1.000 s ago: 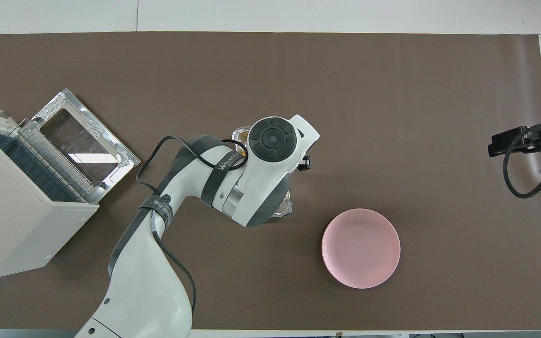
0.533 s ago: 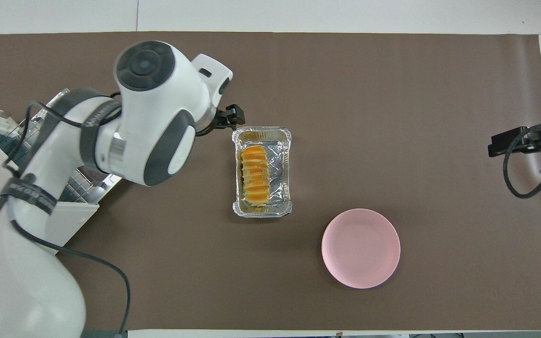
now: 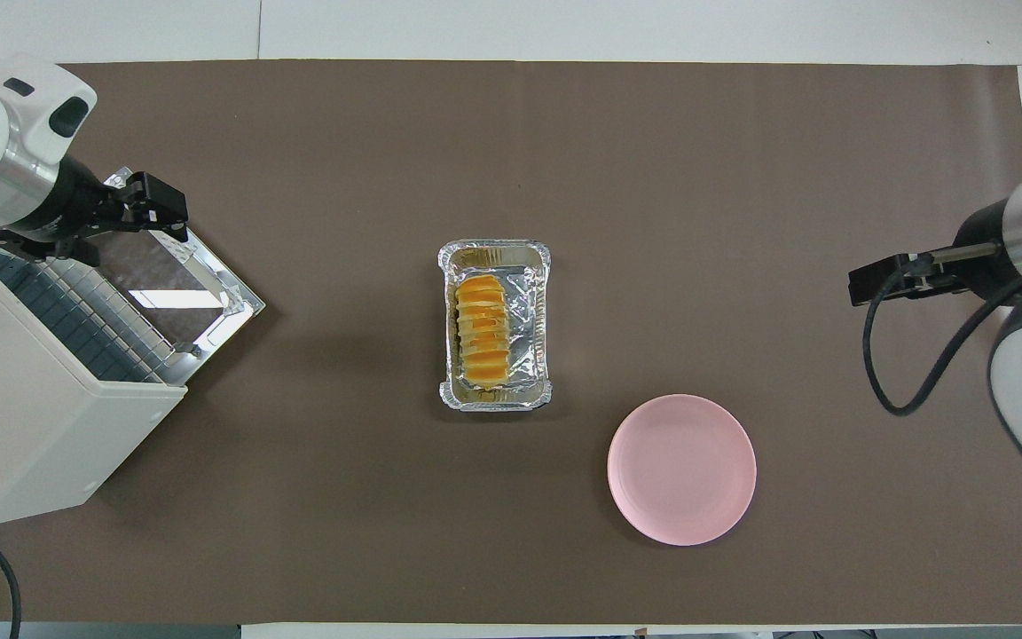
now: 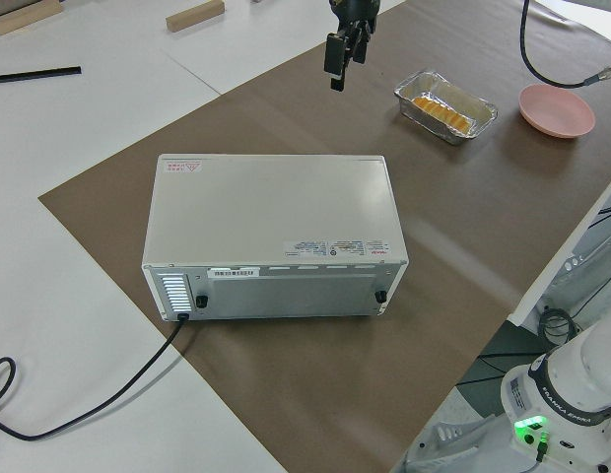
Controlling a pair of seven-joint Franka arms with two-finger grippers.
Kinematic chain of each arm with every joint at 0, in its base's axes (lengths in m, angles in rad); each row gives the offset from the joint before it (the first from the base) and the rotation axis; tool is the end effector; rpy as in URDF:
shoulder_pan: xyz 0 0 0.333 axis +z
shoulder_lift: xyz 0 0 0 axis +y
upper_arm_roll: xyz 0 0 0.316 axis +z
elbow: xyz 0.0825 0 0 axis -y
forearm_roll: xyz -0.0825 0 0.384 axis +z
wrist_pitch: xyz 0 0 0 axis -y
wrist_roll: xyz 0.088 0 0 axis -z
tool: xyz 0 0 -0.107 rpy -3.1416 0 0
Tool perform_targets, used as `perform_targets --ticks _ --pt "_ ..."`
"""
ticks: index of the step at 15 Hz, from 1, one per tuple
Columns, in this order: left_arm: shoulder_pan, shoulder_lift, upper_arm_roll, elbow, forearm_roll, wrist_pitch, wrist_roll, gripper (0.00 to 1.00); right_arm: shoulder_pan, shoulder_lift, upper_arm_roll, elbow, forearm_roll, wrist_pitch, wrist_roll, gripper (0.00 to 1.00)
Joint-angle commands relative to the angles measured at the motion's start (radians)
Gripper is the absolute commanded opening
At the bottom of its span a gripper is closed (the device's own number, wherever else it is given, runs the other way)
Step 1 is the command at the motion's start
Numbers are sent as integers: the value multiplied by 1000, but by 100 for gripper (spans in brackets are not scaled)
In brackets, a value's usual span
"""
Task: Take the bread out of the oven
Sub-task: 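Reach the right gripper to the foil tray and grasp its edge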
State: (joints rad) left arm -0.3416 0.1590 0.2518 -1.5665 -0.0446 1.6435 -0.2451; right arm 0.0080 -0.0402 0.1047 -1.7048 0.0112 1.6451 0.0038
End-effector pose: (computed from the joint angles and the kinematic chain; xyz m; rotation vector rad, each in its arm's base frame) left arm 0.5978 -0.0685 0.5432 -3.1213 -0.2482 0.1201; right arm 0.5420 0.0635 0.5894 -3.1311 -0.1690 0.0315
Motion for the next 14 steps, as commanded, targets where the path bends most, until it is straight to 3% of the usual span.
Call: perform_targets --ticks 1,6,7,10,14 --pt "61 -85 -13 -47 45 -48 75 100 108 55 10 -6 1 79 140 100" --pt "70 -235 -16 -145 45 -139 69 100 308 235 10 53 0 246 417 100" --pt "93 -239 -44 -147 45 -137 73 100 358 308 12 48 3 353 526 100" --pt "157 -236 -103 -147 46 -139 82 100 435 417 10 42 1 457 654 100" --pt "268 -200 -222 -118 45 -171 101 100 431 448 10 -41 61 578 708 100"
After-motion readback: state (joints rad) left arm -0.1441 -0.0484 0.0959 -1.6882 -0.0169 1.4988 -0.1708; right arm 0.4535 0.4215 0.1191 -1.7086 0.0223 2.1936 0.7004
